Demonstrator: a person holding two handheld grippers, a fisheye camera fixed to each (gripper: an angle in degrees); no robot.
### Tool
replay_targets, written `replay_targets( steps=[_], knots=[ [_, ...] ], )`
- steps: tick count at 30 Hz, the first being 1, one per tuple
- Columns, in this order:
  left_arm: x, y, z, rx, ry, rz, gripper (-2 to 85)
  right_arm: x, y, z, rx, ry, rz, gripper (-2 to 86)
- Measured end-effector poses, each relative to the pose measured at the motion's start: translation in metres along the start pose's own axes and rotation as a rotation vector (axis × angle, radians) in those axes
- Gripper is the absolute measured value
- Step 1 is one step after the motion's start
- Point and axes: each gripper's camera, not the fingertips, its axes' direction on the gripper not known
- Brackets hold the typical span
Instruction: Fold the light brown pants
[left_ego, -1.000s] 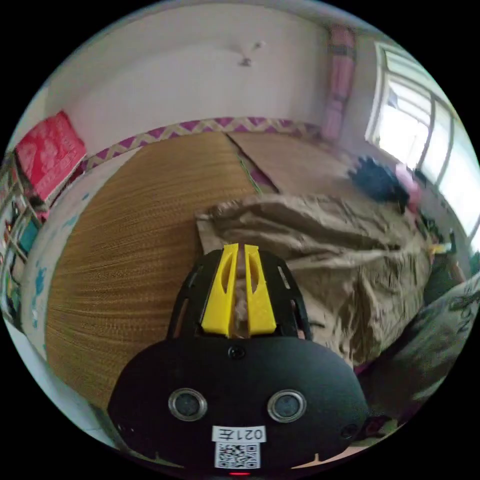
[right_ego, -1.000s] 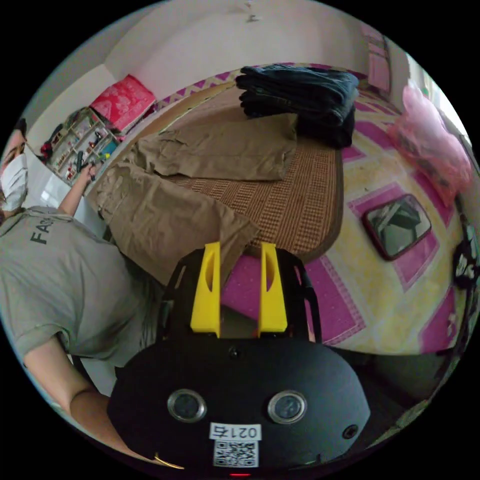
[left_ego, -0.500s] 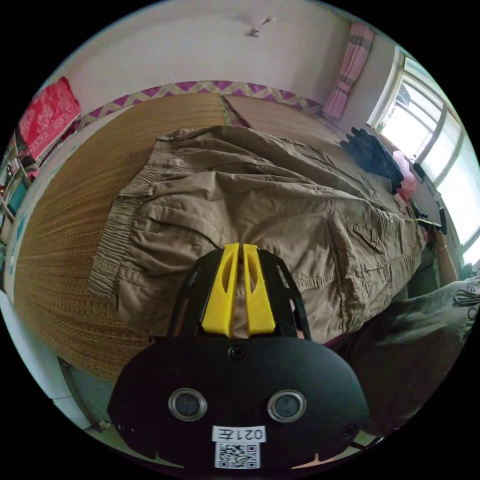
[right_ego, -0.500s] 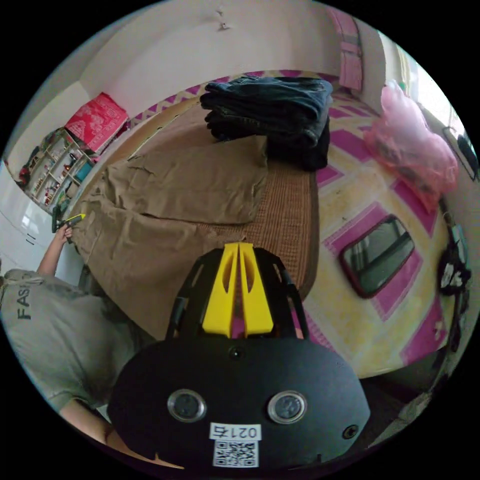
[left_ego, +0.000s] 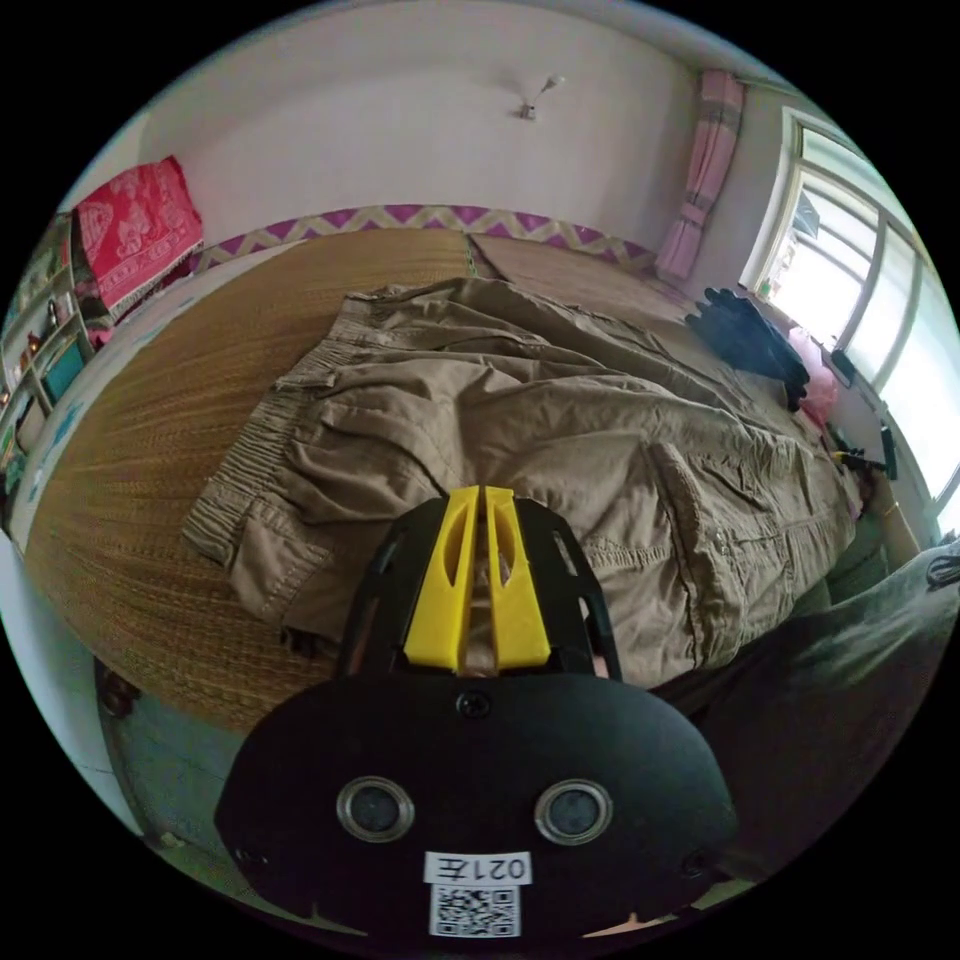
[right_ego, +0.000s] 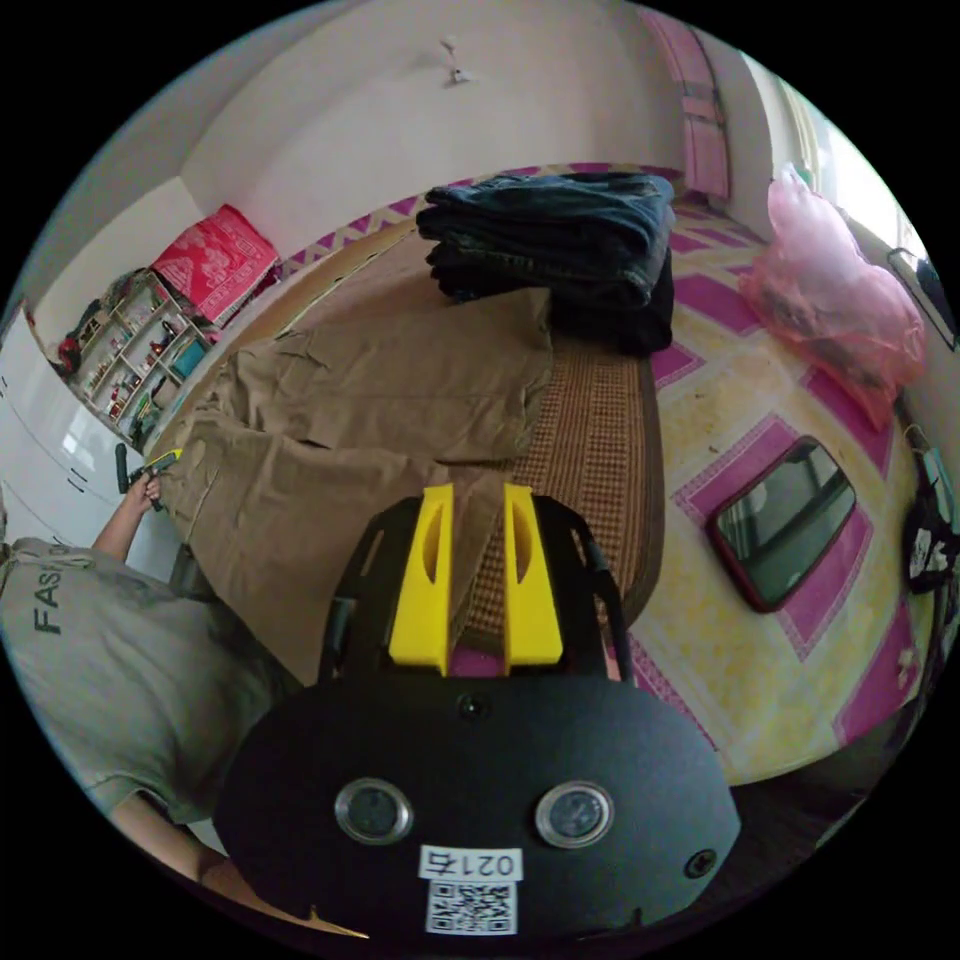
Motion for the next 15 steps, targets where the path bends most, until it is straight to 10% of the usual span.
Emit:
replay_targets(
  steps=[15],
  knots=[
    [0.041,0.013,-0.032,-0.025,-0.093,0.006,-1.0,-0.016,-0.075,-0.022,0.009,0.043,0.112,-0.5]
  ],
)
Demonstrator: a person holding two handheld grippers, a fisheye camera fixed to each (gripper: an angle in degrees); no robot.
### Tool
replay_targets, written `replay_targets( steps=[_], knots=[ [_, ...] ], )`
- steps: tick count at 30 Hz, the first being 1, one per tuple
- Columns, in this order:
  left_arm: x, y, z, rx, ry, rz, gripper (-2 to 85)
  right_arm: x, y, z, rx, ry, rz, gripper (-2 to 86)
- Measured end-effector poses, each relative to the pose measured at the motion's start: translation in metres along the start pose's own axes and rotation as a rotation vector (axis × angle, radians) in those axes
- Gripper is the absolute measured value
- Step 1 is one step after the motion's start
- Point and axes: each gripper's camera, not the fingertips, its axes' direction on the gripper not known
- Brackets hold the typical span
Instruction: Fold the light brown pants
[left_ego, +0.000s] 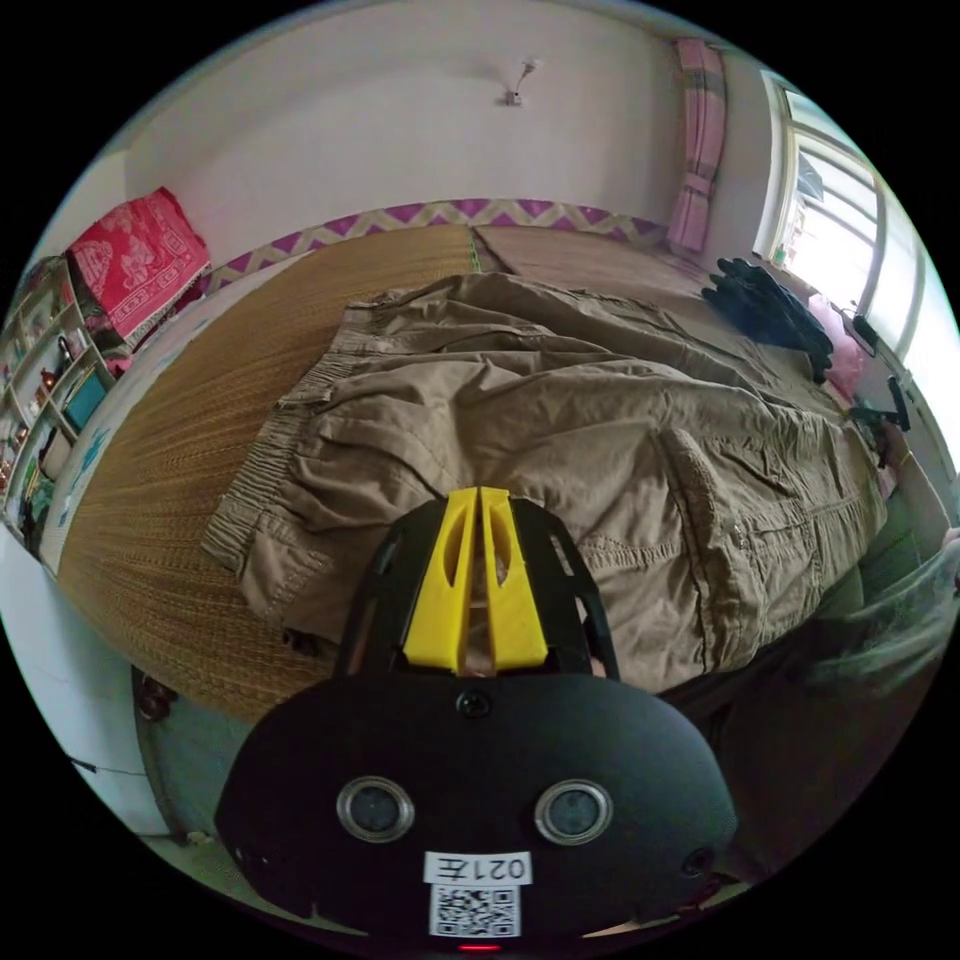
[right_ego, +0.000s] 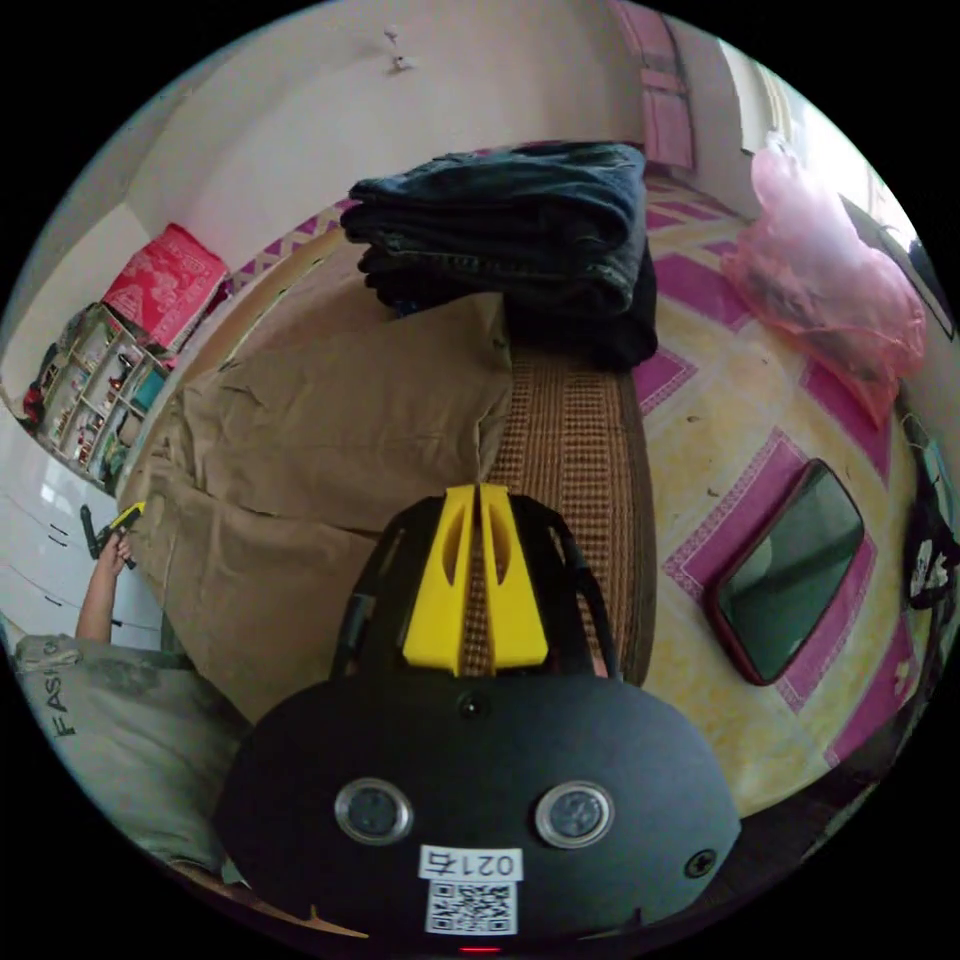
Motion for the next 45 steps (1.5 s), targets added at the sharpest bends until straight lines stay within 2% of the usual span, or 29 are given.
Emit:
replay_targets(
  steps=[3,6,9,12,16,21,24,29,31,33,36,39,42,45],
  knots=[
    [0.003,0.000,-0.008,-0.005,-0.014,-0.017,-1.0,0.001,0.004,-0.028,0.036,-0.012,0.034,-0.8],
    [-0.005,0.004,-0.016,0.010,0.022,-0.053,-1.0,0.002,0.013,-0.009,-0.063,0.031,0.049,-0.7],
    [-0.018,0.010,-0.024,0.039,0.085,-0.115,-1.0,-0.002,0.022,-0.033,0.001,-0.016,0.060,-0.1],
    [-0.022,0.010,-0.032,0.044,0.089,-0.123,-1.0,-0.022,0.042,-0.074,0.079,0.035,0.034,1.5],
    [-0.012,0.008,-0.048,0.049,0.013,-0.091,-0.9,-0.068,0.095,-0.140,0.170,0.031,-0.047,4.8],
    [0.025,0.012,-0.089,0.143,0.018,-0.012,-0.6,-0.170,0.187,-0.205,0.338,0.195,-0.222,1.1],
    [0.046,0.018,-0.110,0.137,0.041,-0.020,0.6,-0.214,0.241,-0.220,0.419,0.227,-0.145,5.0],
    [0.045,0.040,-0.143,0.145,0.054,-0.106,7.4,-0.244,0.302,-0.190,0.320,0.141,-0.071,8.5],
    [0.032,0.047,-0.151,0.122,0.005,-0.216,6.8,-0.239,0.321,-0.186,0.330,0.142,-0.013,9.4],
    [0.020,0.054,-0.160,0.079,-0.066,-0.309,1.8,-0.230,0.342,-0.189,0.365,0.164,0.076,11.0],
    [-0.007,0.077,-0.188,0.178,-0.078,-0.404,-0.3,-0.220,0.373,-0.193,0.396,0.221,0.165,13.4],
    [-0.054,0.091,-0.203,0.177,-0.077,-0.576,-0.7,-0.208,0.397,-0.190,0.377,0.168,0.187,11.6],
    [-0.104,0.094,-0.210,0.200,0.038,-0.628,-0.5,-0.186,0.416,-0.187,0.356,0.101,0.261,9.4],
    [-0.151,0.088,-0.206,0.236,0.243,-0.659,1.9,-0.158,0.431,-0.178,0.307,0.002,0.372,10.9]
  ],
)
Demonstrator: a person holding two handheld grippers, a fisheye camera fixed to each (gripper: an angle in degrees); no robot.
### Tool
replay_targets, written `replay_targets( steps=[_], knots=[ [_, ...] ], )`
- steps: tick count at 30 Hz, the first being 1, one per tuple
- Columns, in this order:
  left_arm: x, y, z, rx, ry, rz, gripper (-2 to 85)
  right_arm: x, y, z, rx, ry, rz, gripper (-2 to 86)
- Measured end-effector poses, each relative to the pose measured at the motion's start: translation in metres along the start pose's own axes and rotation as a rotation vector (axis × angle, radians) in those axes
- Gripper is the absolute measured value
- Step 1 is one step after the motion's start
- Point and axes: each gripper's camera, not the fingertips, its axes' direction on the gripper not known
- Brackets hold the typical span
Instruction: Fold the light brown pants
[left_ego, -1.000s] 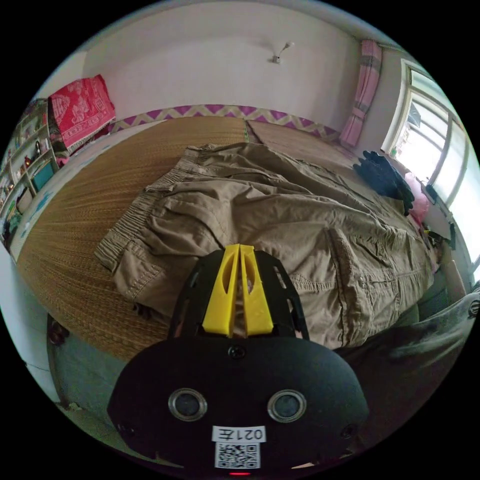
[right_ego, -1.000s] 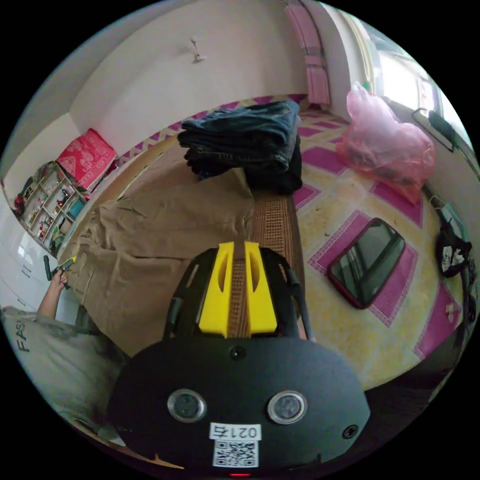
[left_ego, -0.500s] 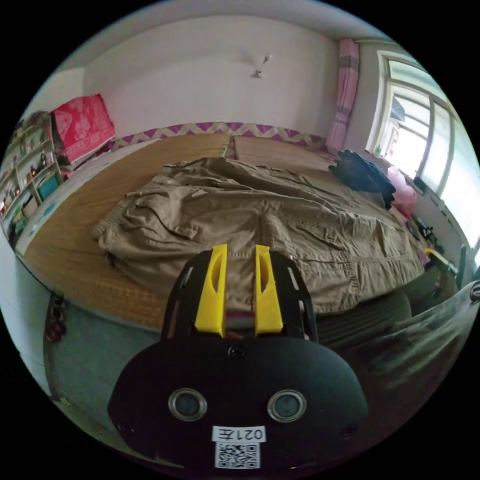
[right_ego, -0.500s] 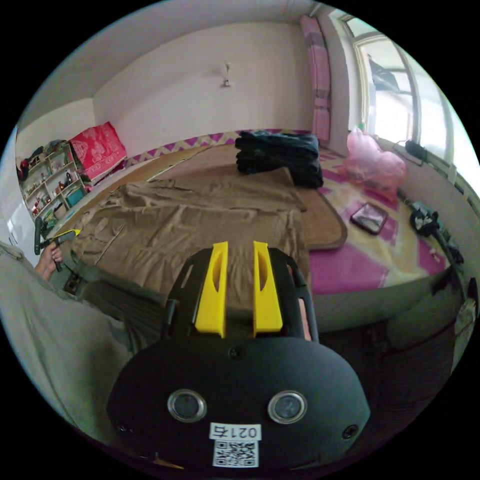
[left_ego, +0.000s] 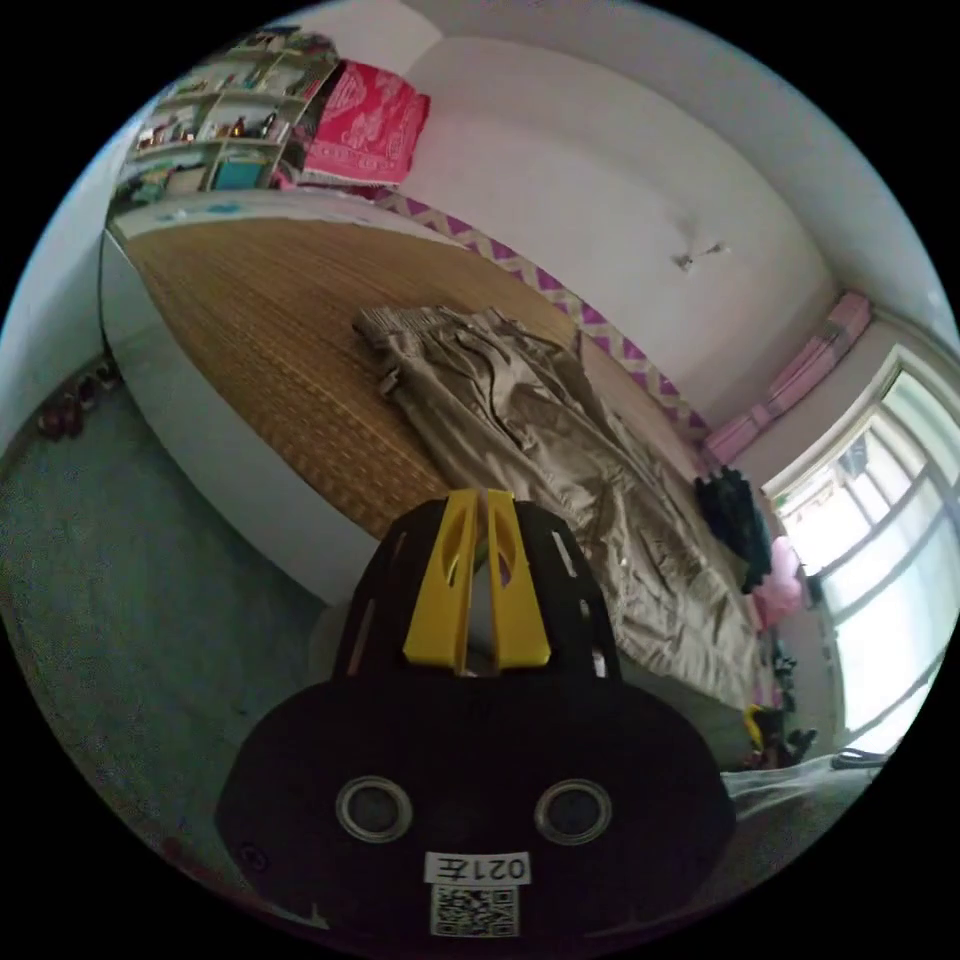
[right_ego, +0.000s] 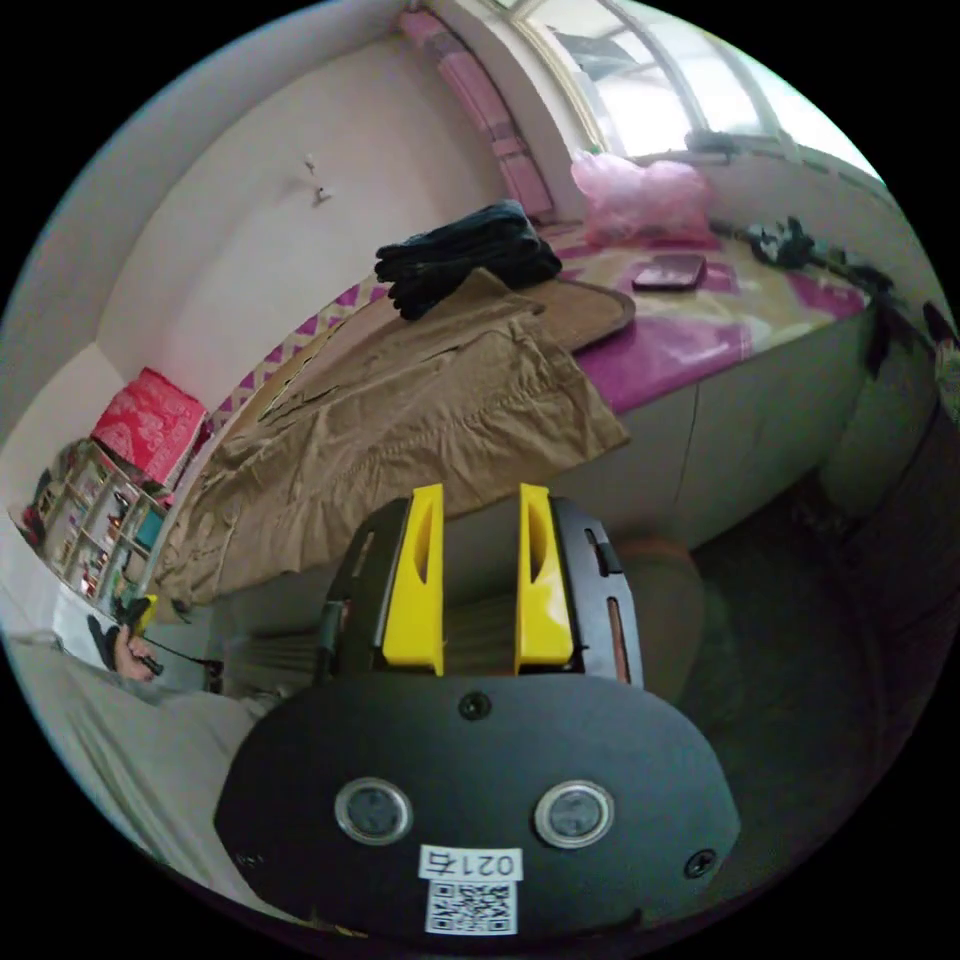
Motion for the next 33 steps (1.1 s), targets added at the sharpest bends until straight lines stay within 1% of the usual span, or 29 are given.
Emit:
replay_targets(
  steps=[1,5,7,13,15,18,22,26,28,29,31,33],
  knots=[
    [-0.011,-0.013,0.000,0.010,0.043,-0.020,3.3,0.015,0.003,0.001,-0.012,-0.041,0.050,11.2],
    [-0.046,-0.055,0.006,0.004,0.063,-0.121,6.5,0.074,0.020,-0.007,0.017,-0.175,0.234,10.6],
    [-0.058,-0.068,0.011,-0.023,0.092,-0.157,7.3,0.095,0.026,-0.013,0.041,-0.224,0.273,10.5],
    [-0.071,-0.092,0.012,-0.010,0.091,-0.182,6.5,0.146,0.034,-0.022,0.107,-0.396,0.375,10.5],
    [-0.073,-0.099,0.014,-0.010,0.082,-0.191,6.1,0.155,0.033,-0.019,0.108,-0.407,0.386,10.6],
    [-0.075,-0.111,0.019,-0.023,0.057,-0.201,5.0,0.177,0.036,0.000,0.067,-0.438,0.453,10.8],
    [-0.075,-0.124,0.028,-0.043,0.029,-0.194,3.2,0.213,0.058,0.030,0.021,-0.466,0.609,10.6],
    [-0.082,-0.130,0.043,-0.055,0.050,-0.236,-0.4,0.240,0.072,0.057,0.010,-0.537,0.683,10.1],
    [-0.084,-0.131,0.048,-0.049,0.047,-0.248,-0.7,0.247,0.076,0.060,0.048,-0.576,0.692,8.1],
    [-0.084,-0.132,0.052,-0.046,0.048,-0.249,-0.8,0.249,0.078,0.059,0.072,-0.586,0.682,4.9],
    [-0.086,-0.132,0.057,-0.037,0.061,-0.256,-0.9,0.251,0.079,0.058,0.091,-0.582,0.666,1.7],
    [-0.090,-0.130,0.064,-0.024,0.090,-0.278,-0.9,0.254,0.079,0.059,0.103,-0.613,0.657,0.3]
  ],
)
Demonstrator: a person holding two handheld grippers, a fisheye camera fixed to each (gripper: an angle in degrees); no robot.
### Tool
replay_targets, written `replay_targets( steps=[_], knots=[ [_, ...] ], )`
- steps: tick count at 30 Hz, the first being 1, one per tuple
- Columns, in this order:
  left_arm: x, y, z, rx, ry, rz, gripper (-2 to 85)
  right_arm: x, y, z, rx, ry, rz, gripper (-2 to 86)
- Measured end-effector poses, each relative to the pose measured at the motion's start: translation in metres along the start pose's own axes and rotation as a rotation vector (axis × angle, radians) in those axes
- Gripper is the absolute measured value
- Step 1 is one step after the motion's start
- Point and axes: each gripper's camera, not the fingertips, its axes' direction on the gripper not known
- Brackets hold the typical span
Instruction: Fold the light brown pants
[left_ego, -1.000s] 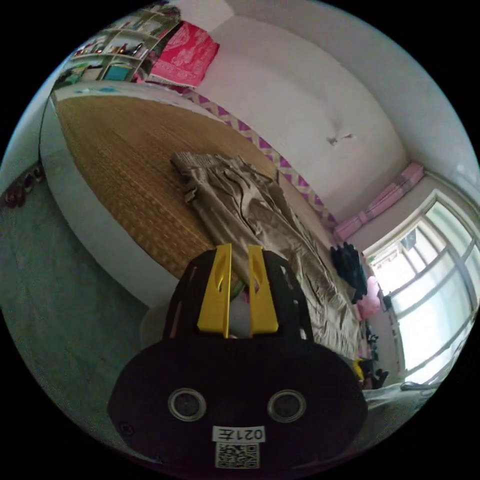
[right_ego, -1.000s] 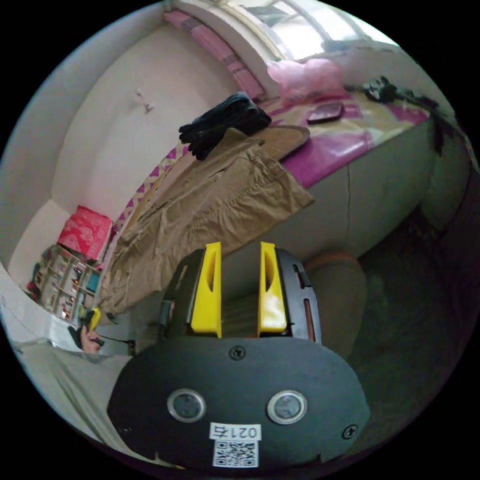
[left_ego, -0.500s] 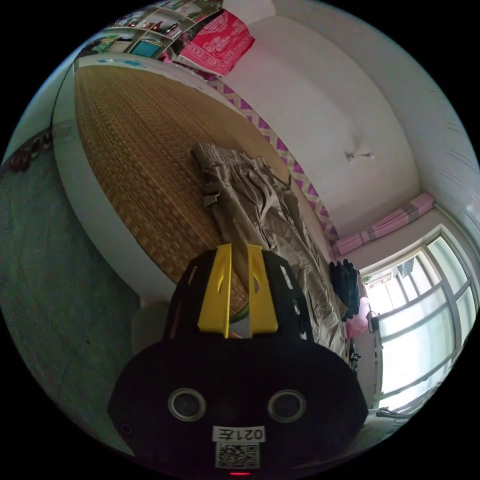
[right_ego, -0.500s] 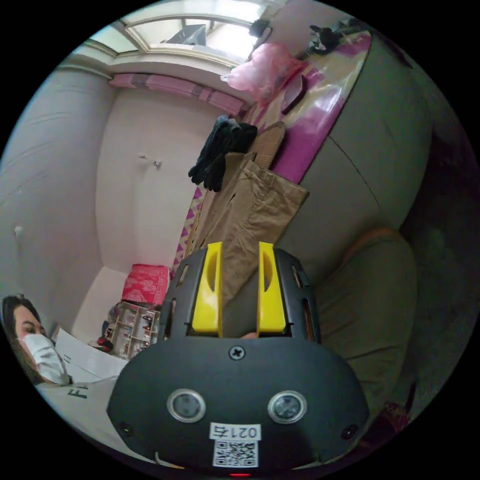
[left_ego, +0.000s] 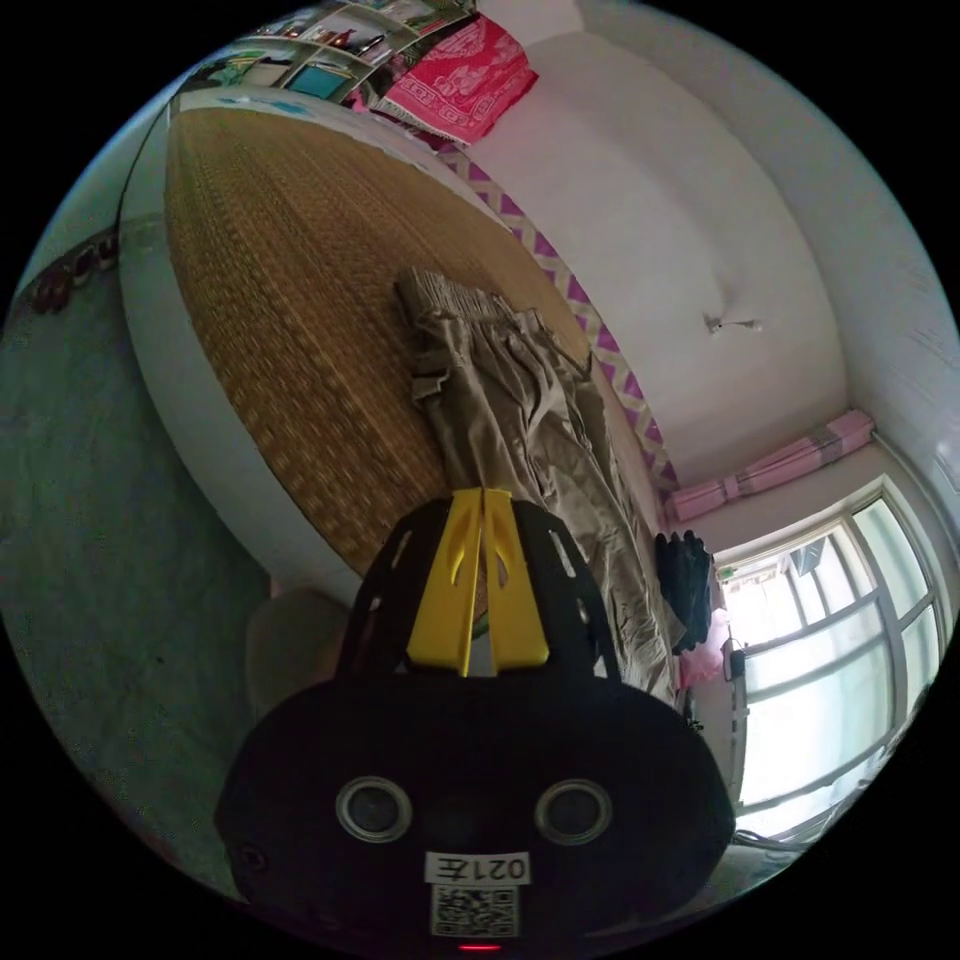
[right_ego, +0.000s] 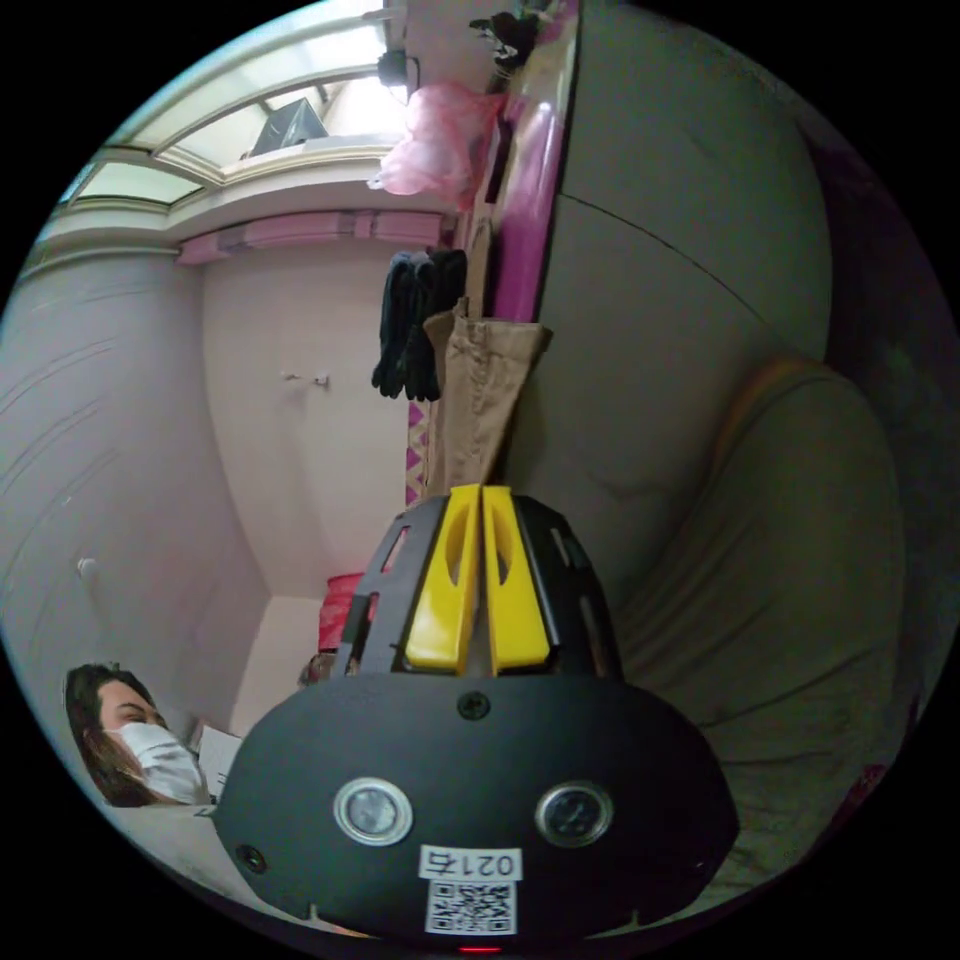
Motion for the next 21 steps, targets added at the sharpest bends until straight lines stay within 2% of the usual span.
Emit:
replay_targets(
  steps=[7,15,21],
  knots=[
    [-0.009,0.002,0.032,-0.010,0.046,-0.031,-1.0,-0.010,-0.015,0.015,-0.017,-0.017,-0.058,-0.5],
    [0.052,-0.001,0.050,0.011,0.043,0.217,-0.9,-0.061,-0.053,0.068,-0.082,-0.073,-0.177,-0.4],
    [0.145,-0.046,0.105,-0.030,0.041,0.400,-0.9,-0.124,-0.128,0.160,-0.143,-0.096,-0.262,-0.5]
  ],
)
